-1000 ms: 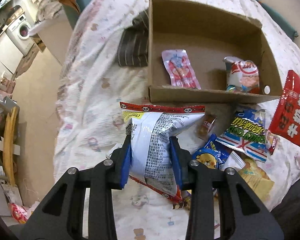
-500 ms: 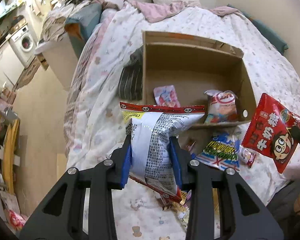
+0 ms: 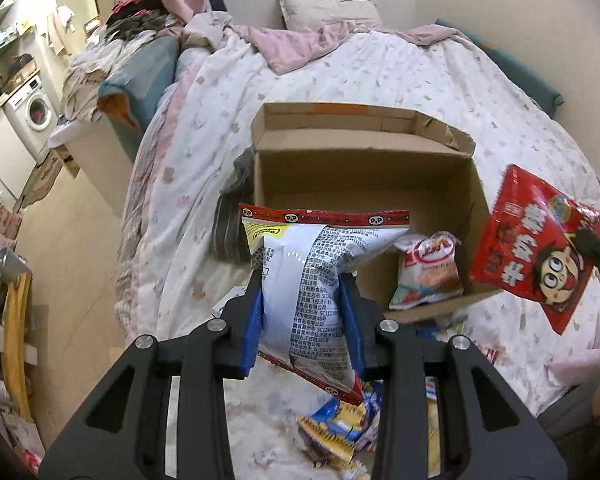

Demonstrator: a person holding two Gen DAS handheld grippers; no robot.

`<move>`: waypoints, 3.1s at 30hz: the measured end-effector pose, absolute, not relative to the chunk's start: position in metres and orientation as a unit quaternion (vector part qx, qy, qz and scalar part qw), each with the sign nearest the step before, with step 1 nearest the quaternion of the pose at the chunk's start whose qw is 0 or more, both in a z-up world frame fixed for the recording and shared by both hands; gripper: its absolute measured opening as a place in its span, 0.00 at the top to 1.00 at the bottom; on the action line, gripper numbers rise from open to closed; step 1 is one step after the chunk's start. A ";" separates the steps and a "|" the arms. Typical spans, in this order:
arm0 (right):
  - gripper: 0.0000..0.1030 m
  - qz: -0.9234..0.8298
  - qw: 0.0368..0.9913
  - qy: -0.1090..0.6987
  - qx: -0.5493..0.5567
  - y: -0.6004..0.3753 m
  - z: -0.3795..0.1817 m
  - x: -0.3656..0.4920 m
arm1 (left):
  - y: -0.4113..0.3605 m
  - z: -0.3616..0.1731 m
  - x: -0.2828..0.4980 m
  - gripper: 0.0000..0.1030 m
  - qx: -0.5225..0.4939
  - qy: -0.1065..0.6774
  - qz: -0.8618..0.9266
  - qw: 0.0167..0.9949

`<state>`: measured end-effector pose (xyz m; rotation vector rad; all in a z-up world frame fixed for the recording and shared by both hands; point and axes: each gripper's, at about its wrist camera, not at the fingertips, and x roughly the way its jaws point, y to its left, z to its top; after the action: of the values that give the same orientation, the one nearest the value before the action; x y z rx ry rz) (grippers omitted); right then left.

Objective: Organize snacks
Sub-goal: 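Carry the white-silver chip bag and red candy stick over the box, then open both tools to drop the packets into the box and withdraw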

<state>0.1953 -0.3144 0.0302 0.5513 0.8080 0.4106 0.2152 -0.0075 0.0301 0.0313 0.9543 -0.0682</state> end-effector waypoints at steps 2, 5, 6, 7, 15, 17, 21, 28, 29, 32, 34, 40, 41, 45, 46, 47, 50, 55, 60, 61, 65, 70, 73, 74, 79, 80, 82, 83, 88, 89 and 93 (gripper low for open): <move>0.91 0.197 0.864 0.387 0.255 -0.309 0.031 0.209 | -0.010 0.028 0.224 0.69 0.013 0.461 -0.036 0.887; 0.91 0.199 0.863 0.393 0.248 -0.301 0.028 0.229 | -0.013 0.023 0.238 0.69 0.010 0.464 -0.040 0.885; 0.91 0.200 0.862 0.396 0.247 -0.297 0.026 0.236 | -0.015 0.021 0.241 0.69 0.011 0.464 -0.041 0.885; 0.91 0.201 0.861 0.398 0.246 -0.295 0.024 0.241 | -0.015 0.019 0.245 0.69 0.011 0.464 -0.042 0.885; 0.91 0.205 0.847 0.427 0.241 -0.275 -0.011 0.274 | -0.015 -0.013 0.265 0.69 0.006 0.485 -0.043 0.873; 0.91 0.206 0.838 0.442 0.247 -0.272 -0.026 0.278 | -0.018 -0.021 0.266 0.69 0.018 0.485 -0.042 0.873; 0.91 0.218 0.827 0.456 0.247 -0.265 -0.040 0.283 | -0.027 -0.022 0.266 0.69 0.044 0.473 -0.046 0.879; 0.91 0.238 0.811 0.479 0.239 -0.247 -0.056 0.293 | -0.046 -0.018 0.264 0.69 0.070 0.456 -0.062 0.885; 0.91 0.238 0.808 0.483 0.237 -0.246 -0.058 0.294 | -0.049 -0.020 0.264 0.69 0.080 0.455 -0.063 0.884; 0.91 0.237 0.803 0.496 0.231 -0.243 -0.066 0.297 | -0.056 -0.027 0.266 0.69 0.090 0.463 -0.068 0.879; 0.91 0.238 0.796 0.506 0.234 -0.243 -0.071 0.299 | -0.057 -0.032 0.268 0.69 0.092 0.469 -0.067 0.876; 0.87 0.216 0.786 0.530 0.235 -0.246 -0.085 0.304 | -0.066 -0.043 0.267 0.69 0.113 0.477 -0.070 0.869; 0.86 0.208 0.786 0.532 0.234 -0.246 -0.087 0.305 | -0.068 -0.046 0.266 0.68 0.120 0.478 -0.070 0.867; 0.83 0.194 0.787 0.541 0.222 -0.245 -0.092 0.304 | -0.069 -0.054 0.267 0.67 0.130 0.483 -0.064 0.863; 0.82 0.192 0.789 0.541 0.219 -0.245 -0.091 0.304 | -0.068 -0.055 0.267 0.67 0.130 0.484 -0.062 0.863; 0.82 0.191 0.790 0.541 0.216 -0.245 -0.091 0.303 | -0.067 -0.055 0.267 0.67 0.129 0.484 -0.060 0.863; 0.82 0.192 0.794 0.536 0.215 -0.246 -0.085 0.302 | -0.065 -0.054 0.267 0.67 0.128 0.484 -0.059 0.864; 0.82 0.189 0.800 0.525 0.220 -0.252 -0.078 0.303 | -0.063 -0.050 0.266 0.50 0.121 0.482 -0.062 0.866; 0.75 0.180 0.820 0.506 0.198 -0.255 -0.065 0.299 | -0.060 -0.041 0.264 0.27 0.094 0.473 -0.075 0.873; 0.63 0.178 0.825 0.501 0.190 -0.255 -0.061 0.298 | -0.058 -0.040 0.264 0.24 0.082 0.475 -0.080 0.873; 0.27 0.178 0.839 0.477 0.195 -0.261 -0.051 0.294 | -0.050 -0.036 0.265 0.21 0.043 0.479 -0.088 0.872; 0.27 0.178 0.839 0.476 0.196 -0.263 -0.049 0.296 | -0.045 -0.032 0.263 0.21 0.027 0.475 -0.084 0.876; 0.27 0.178 0.838 0.476 0.197 -0.263 -0.048 0.296 | -0.043 -0.030 0.262 0.21 0.020 0.471 -0.083 0.878; 0.27 0.179 0.839 0.476 0.196 -0.263 -0.048 0.296 | -0.042 -0.029 0.261 0.21 0.018 0.469 -0.082 0.879; 0.27 0.178 0.841 0.472 0.198 -0.267 -0.045 0.292 | -0.034 -0.022 0.258 0.21 -0.004 0.462 -0.076 0.884; 0.27 0.177 0.841 0.471 0.200 -0.267 -0.045 0.291 | -0.030 -0.020 0.255 0.21 -0.014 0.457 -0.069 0.887; 0.27 0.176 0.842 0.467 0.203 -0.271 -0.042 0.288 | -0.023 -0.017 0.253 0.20 -0.029 0.452 -0.063 0.889; 0.27 0.174 0.843 0.465 0.206 -0.273 -0.040 0.286 | -0.020 -0.014 0.251 0.17 -0.038 0.450 -0.059 0.890; 0.27 0.168 0.847 0.457 0.214 -0.282 -0.034 0.275 | -0.007 -0.007 0.244 0.13 -0.068 0.446 -0.047 0.891; 0.27 0.168 0.847 0.456 0.214 -0.284 -0.032 0.272 | -0.006 -0.006 0.242 0.13 -0.068 0.445 -0.045 0.892; 0.27 0.165 0.851 0.453 0.210 -0.286 -0.026 0.262 | -0.004 -0.003 0.236 0.13 -0.057 0.440 -0.035 0.895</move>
<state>0.2618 -0.2858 -0.0265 0.4423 0.9536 0.3474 0.2359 -0.0038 -0.0028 -0.1177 0.9121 -0.0717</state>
